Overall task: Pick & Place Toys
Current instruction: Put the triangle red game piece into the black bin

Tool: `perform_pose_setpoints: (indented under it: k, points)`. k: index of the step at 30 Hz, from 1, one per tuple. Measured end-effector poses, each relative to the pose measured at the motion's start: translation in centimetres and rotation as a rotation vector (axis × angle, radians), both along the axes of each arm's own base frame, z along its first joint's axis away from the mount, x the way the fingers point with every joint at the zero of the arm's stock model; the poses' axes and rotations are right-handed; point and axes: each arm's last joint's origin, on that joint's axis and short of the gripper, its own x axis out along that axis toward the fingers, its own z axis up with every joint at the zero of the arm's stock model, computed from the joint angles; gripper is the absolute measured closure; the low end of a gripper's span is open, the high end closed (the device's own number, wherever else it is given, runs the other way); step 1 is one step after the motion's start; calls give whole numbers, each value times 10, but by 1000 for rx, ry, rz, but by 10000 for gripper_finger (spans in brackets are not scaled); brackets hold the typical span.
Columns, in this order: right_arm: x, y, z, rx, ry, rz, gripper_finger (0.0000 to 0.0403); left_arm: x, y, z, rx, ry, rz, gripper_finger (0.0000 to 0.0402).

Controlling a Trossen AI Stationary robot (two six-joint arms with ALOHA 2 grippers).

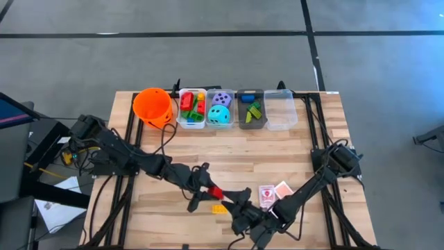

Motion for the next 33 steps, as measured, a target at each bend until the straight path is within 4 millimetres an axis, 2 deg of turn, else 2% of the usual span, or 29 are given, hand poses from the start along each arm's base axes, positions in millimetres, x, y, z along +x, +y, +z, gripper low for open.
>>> perform_pose_setpoints:
  k: [4,9,13,33]
  points:
    - [3,-4,0,2,-2,-13,127,6,-4,-1,-63,-38,-33,269]
    - [7,-6,4,9,-26,-17,127,14,-9,-16,-93,-20,-53,269]
    - [6,-5,4,13,-30,-13,127,22,-13,-24,-127,-69,-67,269]
    - [9,-1,4,99,-12,131,127,26,-14,-24,-169,-116,-92,269]
